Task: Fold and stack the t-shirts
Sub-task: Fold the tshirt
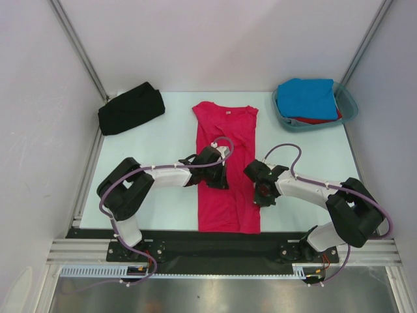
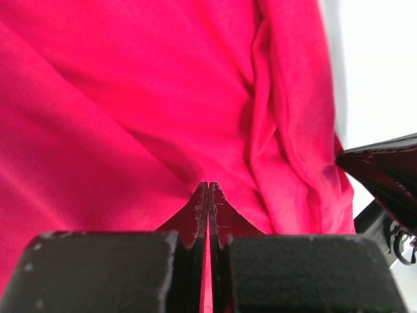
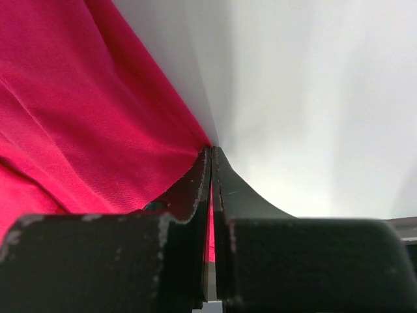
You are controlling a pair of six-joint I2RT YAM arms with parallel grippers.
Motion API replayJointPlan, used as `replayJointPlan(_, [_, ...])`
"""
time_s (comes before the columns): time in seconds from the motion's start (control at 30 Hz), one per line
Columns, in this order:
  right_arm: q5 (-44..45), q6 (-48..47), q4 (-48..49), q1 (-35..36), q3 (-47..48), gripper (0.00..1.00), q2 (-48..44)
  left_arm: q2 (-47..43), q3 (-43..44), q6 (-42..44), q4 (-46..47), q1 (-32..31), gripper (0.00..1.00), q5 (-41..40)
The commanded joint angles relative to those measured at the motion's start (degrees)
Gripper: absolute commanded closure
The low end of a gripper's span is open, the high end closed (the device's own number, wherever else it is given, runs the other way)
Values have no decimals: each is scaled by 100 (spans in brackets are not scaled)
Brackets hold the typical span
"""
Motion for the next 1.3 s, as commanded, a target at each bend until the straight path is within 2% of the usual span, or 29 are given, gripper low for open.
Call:
replayJointPlan(0.0, [467, 18, -106, -14, -193, 100, 285, -261, -75, 107, 192, 41, 98, 198])
replayJointPlan(0.13, [423, -8, -88, -14, -158, 100, 276, -139, 3, 72, 483, 50, 58, 524])
replayJointPlan(0.23, [414, 1, -88, -6, -158, 100, 276, -59, 91, 72, 553, 32, 47, 639])
replayJointPlan(0.3, [414, -8, -70, -6, -149, 100, 285, -33, 109, 81, 615, 32, 45, 709])
replayJointPlan(0.6, [387, -26, -26, 12, -158, 100, 346, 151, 241, 2, 834, -11, 44, 1008])
replayJointPlan(0.8, [361, -34, -17, 21, -158, 100, 373, 318, 373, -42, 852, -73, 56, 1061])
replayJointPlan(1.17, [387, -52, -35, 21, -158, 100, 382, 538, 505, -130, 949, -240, 62, 1123])
replayJointPlan(1.27, [387, -43, -44, 21, -167, 100, 373, 565, 505, -157, 966, -267, 67, 1114])
